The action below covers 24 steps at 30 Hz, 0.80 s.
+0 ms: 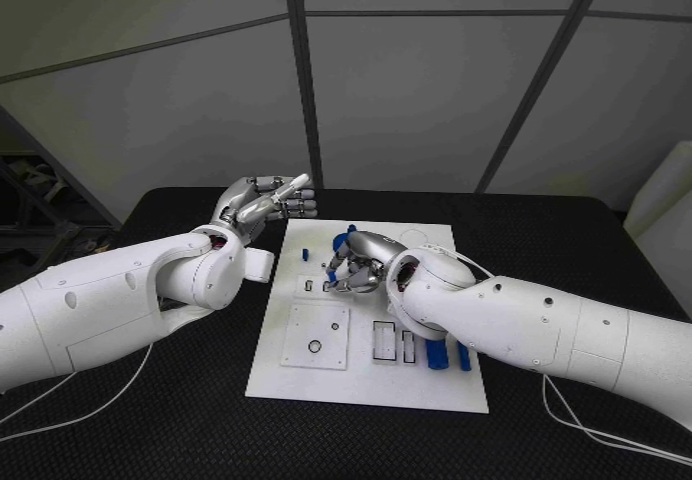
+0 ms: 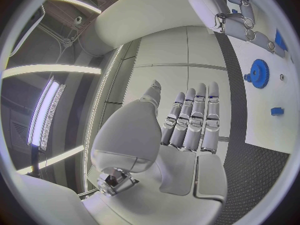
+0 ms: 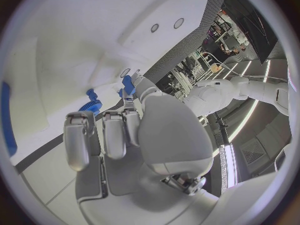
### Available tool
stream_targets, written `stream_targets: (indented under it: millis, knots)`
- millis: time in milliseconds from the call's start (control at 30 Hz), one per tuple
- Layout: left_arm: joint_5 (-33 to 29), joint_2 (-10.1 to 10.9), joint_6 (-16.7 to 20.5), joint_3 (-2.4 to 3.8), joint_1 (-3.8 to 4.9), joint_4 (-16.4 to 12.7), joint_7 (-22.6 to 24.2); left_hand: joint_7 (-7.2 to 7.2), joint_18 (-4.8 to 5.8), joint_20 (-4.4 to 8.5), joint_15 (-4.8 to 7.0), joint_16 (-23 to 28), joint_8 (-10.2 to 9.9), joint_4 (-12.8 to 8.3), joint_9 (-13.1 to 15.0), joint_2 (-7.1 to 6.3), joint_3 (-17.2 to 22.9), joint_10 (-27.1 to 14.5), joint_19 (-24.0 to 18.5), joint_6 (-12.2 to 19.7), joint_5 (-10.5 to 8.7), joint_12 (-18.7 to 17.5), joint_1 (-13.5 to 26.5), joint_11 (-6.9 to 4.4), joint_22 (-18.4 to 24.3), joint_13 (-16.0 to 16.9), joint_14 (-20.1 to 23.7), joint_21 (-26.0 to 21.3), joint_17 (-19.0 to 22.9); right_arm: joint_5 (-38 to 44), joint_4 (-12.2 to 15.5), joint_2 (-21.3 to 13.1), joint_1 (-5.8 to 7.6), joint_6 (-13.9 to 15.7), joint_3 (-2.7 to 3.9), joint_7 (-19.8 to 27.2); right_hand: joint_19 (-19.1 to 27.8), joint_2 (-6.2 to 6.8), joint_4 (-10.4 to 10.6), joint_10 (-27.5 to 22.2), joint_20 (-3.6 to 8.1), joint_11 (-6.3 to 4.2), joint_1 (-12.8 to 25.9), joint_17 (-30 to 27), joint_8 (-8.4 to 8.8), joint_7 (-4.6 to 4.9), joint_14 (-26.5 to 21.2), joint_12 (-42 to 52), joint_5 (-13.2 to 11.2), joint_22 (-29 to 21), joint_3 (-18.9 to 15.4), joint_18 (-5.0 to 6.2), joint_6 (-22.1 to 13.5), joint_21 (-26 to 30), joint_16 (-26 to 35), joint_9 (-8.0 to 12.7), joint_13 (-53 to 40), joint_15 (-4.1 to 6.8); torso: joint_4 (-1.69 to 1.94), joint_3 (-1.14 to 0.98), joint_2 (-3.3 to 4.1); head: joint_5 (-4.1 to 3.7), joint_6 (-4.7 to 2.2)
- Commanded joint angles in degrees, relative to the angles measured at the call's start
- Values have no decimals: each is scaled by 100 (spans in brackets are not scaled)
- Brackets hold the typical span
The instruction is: Assemble the parts on the task board
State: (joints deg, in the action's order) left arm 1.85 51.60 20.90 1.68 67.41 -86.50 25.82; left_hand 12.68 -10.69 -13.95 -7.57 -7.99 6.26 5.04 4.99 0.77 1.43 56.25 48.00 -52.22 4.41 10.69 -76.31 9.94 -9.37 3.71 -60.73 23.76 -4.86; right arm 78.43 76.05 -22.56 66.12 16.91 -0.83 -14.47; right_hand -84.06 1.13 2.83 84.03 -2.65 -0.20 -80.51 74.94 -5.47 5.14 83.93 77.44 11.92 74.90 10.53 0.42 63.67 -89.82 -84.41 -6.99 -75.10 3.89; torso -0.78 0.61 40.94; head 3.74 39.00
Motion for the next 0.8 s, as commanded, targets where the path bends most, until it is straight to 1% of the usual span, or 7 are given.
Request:
stream_targets:
  millis: [33,233,667,800]
  knots:
    - [19,-8,-74,7,11,-1,19,1,32,16,-16,32,-28,-38,3,61,5,41,-32,-30,-18,-40,4,-1,8,5,-44,-28,4,136,-9,5,4,-137,-30,-48,-594,-109,-36,-15,28,10,-62,389,-3,-64,362,-30,27,1510,-6,-42,90,-18,28,-188,-558,17,-2,1,0,0,17]
    - [19,-13,-78,6,11,2,18,1,32,16,-16,32,-28,-38,3,61,5,41,-32,-30,-18,-40,4,-1,8,5,-44,-28,4,201,-33,8,-5,-190,-60,-87,-594,-109,-36,-15,28,10,-62,389,-3,-64,362,-30,27,1510,-6,-42,90,-18,28,-188,-558,17,1,-2,4,6,35]
    - [19,-18,-81,6,11,9,16,-1,32,16,-15,37,-32,-44,3,64,0,46,-32,-35,-25,-45,9,-3,10,4,-46,-27,5,301,-106,40,-36,-243,-71,-130,-594,-102,-38,-19,25,15,-42,386,8,-60,361,-36,29,1510,-11,-42,85,-18,31,-191,-554,13,0,-2,6,13,68]
    - [19,-15,-77,6,11,11,14,-1,32,16,-15,37,-32,-44,3,64,0,46,-32,-35,-25,-45,9,-3,10,4,-46,-27,5,332,-110,36,-41,-285,-71,-156,-594,-78,-48,-33,18,26,0,379,43,-46,360,-61,32,1510,-21,-42,54,-18,37,-192,-539,5,-3,-2,3,14,80]
